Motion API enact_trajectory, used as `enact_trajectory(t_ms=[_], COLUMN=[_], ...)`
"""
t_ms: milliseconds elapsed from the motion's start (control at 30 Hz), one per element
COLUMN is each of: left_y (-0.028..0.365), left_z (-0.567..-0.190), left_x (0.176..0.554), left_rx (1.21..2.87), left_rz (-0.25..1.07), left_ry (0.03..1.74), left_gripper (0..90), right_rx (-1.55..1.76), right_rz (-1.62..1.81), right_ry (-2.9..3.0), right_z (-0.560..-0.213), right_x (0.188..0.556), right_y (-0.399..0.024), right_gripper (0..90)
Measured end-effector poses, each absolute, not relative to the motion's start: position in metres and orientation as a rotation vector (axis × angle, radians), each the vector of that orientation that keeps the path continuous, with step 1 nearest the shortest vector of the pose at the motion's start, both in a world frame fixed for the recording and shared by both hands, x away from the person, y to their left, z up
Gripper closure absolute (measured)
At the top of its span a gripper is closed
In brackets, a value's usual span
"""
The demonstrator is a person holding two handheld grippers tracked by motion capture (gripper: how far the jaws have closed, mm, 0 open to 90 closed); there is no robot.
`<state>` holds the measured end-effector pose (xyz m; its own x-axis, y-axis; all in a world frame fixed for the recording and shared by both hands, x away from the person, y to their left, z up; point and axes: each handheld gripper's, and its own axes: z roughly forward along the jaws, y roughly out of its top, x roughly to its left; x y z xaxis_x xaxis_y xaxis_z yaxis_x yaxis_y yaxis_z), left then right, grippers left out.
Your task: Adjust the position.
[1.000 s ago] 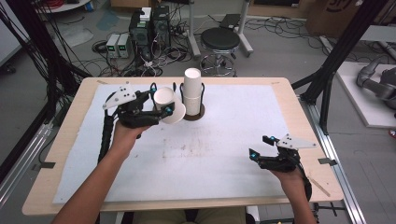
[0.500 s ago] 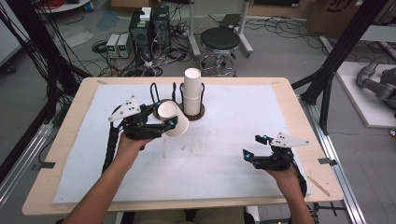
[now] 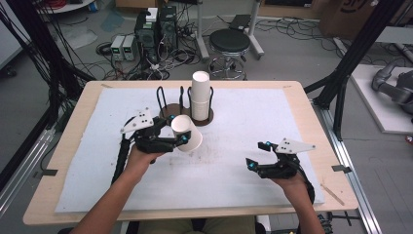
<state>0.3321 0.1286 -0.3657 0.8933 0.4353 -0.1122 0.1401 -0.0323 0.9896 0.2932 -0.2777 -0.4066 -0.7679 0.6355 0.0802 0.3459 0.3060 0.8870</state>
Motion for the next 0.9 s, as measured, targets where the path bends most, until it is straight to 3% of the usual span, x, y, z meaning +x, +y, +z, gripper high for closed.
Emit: enact_trajectory(t_ms=[900], left_y=[0.096], left_z=[-0.373], left_x=[0.318], left_rx=[1.644], left_rz=[0.134], left_ry=[0.313], left_gripper=[33.6], right_rx=[0.560], right_rz=[1.611], right_ry=[2.433], right_z=[-0.397], right_x=[0.298], right_y=[-0.208], right_gripper=[20.4])
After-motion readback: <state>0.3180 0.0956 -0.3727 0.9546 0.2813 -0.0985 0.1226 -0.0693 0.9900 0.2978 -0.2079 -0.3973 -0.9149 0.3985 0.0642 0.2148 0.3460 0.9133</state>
